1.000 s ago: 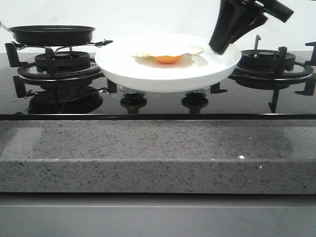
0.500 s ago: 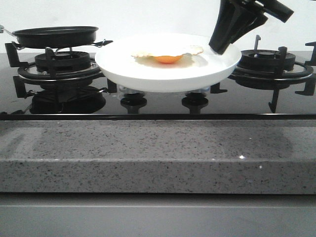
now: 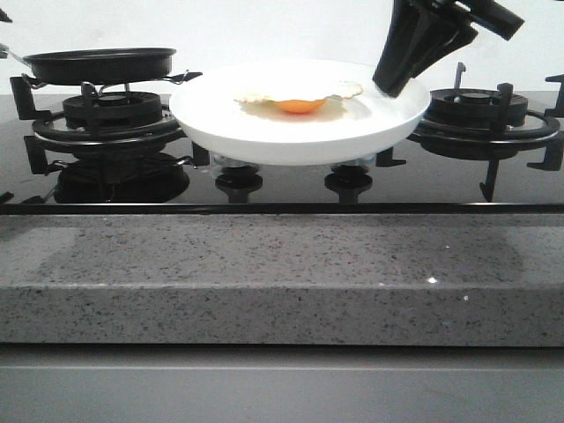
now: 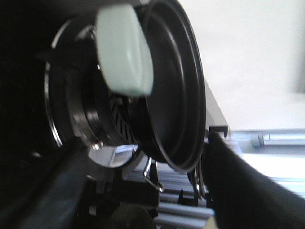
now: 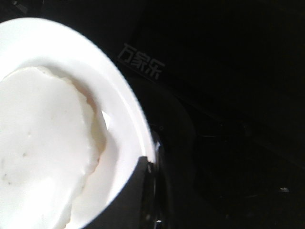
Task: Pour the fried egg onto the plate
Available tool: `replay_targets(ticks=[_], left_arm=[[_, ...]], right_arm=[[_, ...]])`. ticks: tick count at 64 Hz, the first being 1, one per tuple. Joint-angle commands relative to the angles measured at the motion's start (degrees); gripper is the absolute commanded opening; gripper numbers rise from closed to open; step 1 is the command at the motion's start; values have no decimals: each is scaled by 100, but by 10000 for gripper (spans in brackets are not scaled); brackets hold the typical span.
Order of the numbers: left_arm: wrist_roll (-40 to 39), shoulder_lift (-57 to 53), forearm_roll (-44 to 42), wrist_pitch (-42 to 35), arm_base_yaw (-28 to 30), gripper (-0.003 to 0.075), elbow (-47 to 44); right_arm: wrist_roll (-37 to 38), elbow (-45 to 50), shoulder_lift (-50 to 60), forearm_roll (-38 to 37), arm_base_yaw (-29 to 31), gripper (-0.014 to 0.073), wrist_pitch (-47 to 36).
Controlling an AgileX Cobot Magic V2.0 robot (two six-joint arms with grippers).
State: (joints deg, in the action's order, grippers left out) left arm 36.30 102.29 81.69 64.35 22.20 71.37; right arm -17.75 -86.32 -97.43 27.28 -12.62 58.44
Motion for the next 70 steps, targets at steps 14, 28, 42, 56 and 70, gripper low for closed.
replay_targets(ticks=[14, 28, 42, 56, 70], left_arm=[[52, -348, 267, 647, -15, -18, 168], [219, -971, -221, 296, -151, -20, 168], [87, -2296, -2179, -1506, -990, -20, -153], [-368, -3770, -3664, -2985, -1939, -20, -889], [-609, -5175, -4652, -3908, -2561, -20, -1869]], right_arm=[[-30, -147, 323, 266, 11, -58, -181], [-30, -147, 323, 266, 11, -58, -181], [-30, -147, 323, 266, 11, -58, -181], [-30, -147, 323, 266, 11, -58, -181], [-30, -147, 323, 266, 11, -58, -181]])
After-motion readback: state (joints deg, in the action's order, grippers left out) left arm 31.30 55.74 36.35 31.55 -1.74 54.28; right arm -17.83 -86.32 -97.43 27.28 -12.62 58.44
